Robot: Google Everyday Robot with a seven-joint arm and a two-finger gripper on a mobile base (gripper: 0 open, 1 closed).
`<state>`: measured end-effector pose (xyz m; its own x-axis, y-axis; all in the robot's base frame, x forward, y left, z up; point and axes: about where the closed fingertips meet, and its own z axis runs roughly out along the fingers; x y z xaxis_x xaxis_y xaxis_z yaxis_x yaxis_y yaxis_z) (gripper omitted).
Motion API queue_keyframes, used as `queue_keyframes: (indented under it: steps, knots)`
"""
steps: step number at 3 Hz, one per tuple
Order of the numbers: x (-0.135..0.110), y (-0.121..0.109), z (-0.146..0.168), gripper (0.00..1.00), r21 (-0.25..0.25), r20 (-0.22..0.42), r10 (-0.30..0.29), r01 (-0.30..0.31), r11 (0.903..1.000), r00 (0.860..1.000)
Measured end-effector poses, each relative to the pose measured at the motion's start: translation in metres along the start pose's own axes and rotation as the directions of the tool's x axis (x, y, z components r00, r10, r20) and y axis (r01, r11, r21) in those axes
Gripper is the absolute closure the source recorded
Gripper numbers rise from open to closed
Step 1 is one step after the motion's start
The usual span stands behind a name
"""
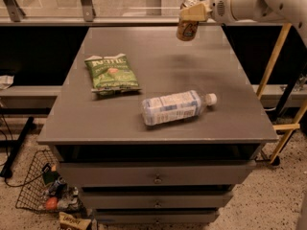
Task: Move orange can near green jalapeno chip bag
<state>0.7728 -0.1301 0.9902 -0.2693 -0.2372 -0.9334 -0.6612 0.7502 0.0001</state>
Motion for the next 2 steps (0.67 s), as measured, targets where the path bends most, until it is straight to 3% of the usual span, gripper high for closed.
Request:
queue_keyframes:
  steps: [1,2]
  knots:
    - [-0.033,0.058,-0.006,1.00,-0.213,0.067,-0.104,0.116,0.9701,0.992]
    - [-0.023,0.073,-0.010,1.00,-0.276,0.033,-0.135,0.139,0.9510,0.990]
